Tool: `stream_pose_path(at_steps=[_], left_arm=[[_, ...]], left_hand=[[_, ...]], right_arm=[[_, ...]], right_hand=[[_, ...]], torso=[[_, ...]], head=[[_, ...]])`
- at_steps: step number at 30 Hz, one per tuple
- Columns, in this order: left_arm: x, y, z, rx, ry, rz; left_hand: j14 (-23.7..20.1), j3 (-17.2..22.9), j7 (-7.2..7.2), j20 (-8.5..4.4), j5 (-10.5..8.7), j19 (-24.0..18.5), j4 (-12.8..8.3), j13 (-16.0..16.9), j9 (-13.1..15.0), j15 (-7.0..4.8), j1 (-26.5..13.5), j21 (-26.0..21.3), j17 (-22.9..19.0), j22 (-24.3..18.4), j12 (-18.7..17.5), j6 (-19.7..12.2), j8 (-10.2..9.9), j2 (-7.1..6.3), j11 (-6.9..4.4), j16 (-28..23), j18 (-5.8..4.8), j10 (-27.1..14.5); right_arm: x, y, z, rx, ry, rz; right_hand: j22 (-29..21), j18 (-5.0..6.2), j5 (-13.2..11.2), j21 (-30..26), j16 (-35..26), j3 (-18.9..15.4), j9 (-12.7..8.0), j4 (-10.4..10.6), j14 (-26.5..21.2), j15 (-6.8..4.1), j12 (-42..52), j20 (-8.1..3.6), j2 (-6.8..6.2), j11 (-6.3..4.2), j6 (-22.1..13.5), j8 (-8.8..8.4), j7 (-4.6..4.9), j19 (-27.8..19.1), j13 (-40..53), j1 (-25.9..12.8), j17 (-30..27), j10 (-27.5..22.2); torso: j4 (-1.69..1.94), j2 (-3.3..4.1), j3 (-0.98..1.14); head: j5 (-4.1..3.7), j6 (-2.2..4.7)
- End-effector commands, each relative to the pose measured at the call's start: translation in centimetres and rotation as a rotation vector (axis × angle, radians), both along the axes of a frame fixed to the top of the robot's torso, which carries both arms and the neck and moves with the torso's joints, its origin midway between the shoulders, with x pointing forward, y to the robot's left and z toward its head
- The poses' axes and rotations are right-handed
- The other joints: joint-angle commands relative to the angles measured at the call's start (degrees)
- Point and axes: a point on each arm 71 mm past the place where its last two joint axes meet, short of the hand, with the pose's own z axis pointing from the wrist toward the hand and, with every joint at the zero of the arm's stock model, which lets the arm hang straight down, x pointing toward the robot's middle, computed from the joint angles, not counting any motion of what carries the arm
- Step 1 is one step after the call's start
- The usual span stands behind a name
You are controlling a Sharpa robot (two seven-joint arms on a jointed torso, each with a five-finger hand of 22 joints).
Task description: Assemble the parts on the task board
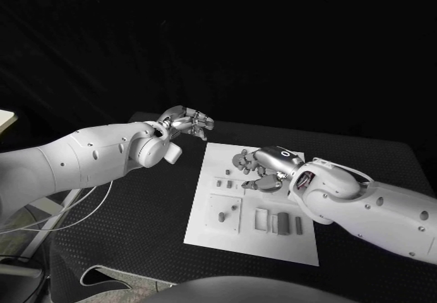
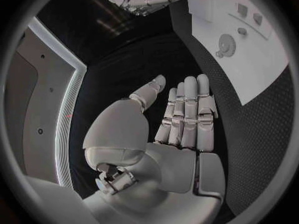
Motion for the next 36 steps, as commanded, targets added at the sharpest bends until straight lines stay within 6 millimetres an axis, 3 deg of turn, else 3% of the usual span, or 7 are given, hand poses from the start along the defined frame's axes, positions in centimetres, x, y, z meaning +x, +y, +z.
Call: stream_pose_path(at_steps=[1, 10, 11, 12, 14, 22, 36], left_arm=[[-0.1, -0.2, -0.1, -0.011, -0.006, -0.026], [-0.4, -0.4, -0.8, -0.012, 0.010, -0.040], [-0.5, -0.4, -0.9, -0.011, 0.011, -0.040], [-0.5, -0.4, -1.0, -0.011, 0.013, -0.040], [-0.5, -0.4, -1.1, -0.010, 0.015, -0.039], [-0.7, -0.3, -1.5, -0.011, 0.024, -0.043], [-0.9, -0.5, -1.7, -0.015, 0.037, -0.058]], left_hand=[[-0.06, -0.47, -0.03, 0.33, -0.19, -0.08, -0.06, -0.10, -0.08, 0.32, 0.14, -0.21, 0.12, -0.09, -0.28, -0.29, -0.34, 0.01, 0.00, -0.29, 0.68, -0.29], [-0.03, -1.05, 0.06, 0.40, -0.19, -0.05, 0.03, -0.21, -0.15, 0.37, -0.74, -0.20, 0.31, -0.18, -0.38, -0.47, -0.44, 0.17, 0.06, -0.42, 0.75, -0.44], [-0.02, -1.10, 0.06, 0.40, -0.19, -0.05, 0.04, -0.22, -0.16, 0.38, -0.82, -0.19, 0.32, -0.19, -0.38, -0.48, -0.45, 0.18, 0.07, -0.43, 0.76, -0.44], [-0.02, -1.17, 0.07, 0.41, -0.19, -0.05, 0.05, -0.23, -0.17, 0.38, -0.94, -0.19, 0.34, -0.20, -0.38, -0.50, -0.46, 0.17, 0.07, -0.45, 0.77, -0.45], [-0.01, -1.33, 0.09, 0.42, -0.19, -0.04, 0.08, -0.25, -0.18, 0.39, -1.23, -0.19, 0.39, -0.23, -0.39, -0.53, -0.48, 0.15, 0.07, -0.49, 0.79, -0.46], [0.02, -1.66, 0.13, 0.44, -0.18, -0.03, 0.14, -0.30, -0.23, 0.39, -1.85, -0.19, 0.50, -0.28, -0.40, -0.62, -0.53, 0.12, 0.08, -0.57, 0.82, -0.46], [0.01, -1.70, 0.11, 0.44, -0.18, -0.05, 0.13, -0.31, -0.23, 0.38, -2.02, -0.20, 0.55, -0.32, -0.38, -0.59, -0.51, 0.32, 0.06, -0.63, 0.85, -0.41]], right_arm=[[1.6, -2.9, -0.2, 0.031, 0.254, -0.135], [2.1, -7.5, -0.1, 0.017, 0.415, -0.297], [2.0, -7.7, -0.2, 0.005, 0.438, -0.308], [1.8, -8.0, -0.4, -0.022, 0.463, -0.317], [1.4, -8.3, -0.7, -0.058, 0.503, -0.332], [-0.2, -9.3, -2.3, -0.213, 0.639, -0.353], [-1.2, -10.4, -4.6, -0.399, 0.688, -0.377]], right_hand=[[1.63, 1.10, 0.14, 0.94, 1.06, -0.81, 0.88, -0.22, -0.94, -1.22, 1.60, -0.25, 1.55, -0.91, 2.19, 1.35, -0.87, -0.83, 1.25, -0.61, 0.07, 2.34], [1.59, 1.13, 0.09, 4.39, 7.62, -3.42, 2.45, 2.98, -0.51, -5.08, 16.77, -0.39, 3.98, -5.21, 4.05, 2.54, -3.55, -1.51, 15.74, -6.80, 2.27, 12.02], [1.72, 1.13, 3.26, 8.15, 16.48, -2.98, 3.40, 4.30, -4.28, -6.06, 41.60, -2.75, 3.97, -7.09, 3.61, 1.62, -6.85, -2.66, 43.80, -9.67, 7.01, -2.59], [1.43, 0.67, 0.12, 8.31, 15.55, -2.41, 3.75, 4.62, -4.94, -6.19, 41.09, -2.41, 4.62, -6.26, 4.19, 1.98, -4.31, -3.15, 44.29, -9.80, 6.27, -4.65], [1.50, 0.49, 0.06, 8.82, 15.33, -2.41, 4.13, 5.71, -4.05, -5.96, 42.39, -2.02, 4.07, -5.93, 4.33, 2.07, -3.81, -3.25, 45.33, -11.18, 5.44, -3.26], [1.48, 1.13, 0.10, 11.26, 21.34, -2.07, 7.18, 12.42, -2.51, -6.79, 53.27, -2.38, 2.30, -6.81, 6.20, 3.64, -4.92, -2.45, 54.00, -19.07, 7.73, -2.14], [1.41, 1.13, 0.17, 14.19, 24.07, -0.95, 10.75, 17.74, -2.44, -7.71, 56.48, -3.71, 0.34, -7.83, 7.71, 4.63, -5.89, -2.02, 56.28, -25.53, 7.84, -1.86]], torso=[[-0.38, -0.22, 0.12], [-1.07, -0.63, 0.46], [-1.16, -0.69, 0.52], [-1.25, -0.74, 0.57], [-1.21, -0.72, 0.54], [-1.44, -0.91, 0.72], [-1.25, -0.82, 0.38]], head=[[-1.42, 0.98], [-3.43, 1.64], [-3.56, 1.64], [-3.67, 1.62], [-4.08, 1.68], [-4.83, 1.35], [-6.17, 0.72]])
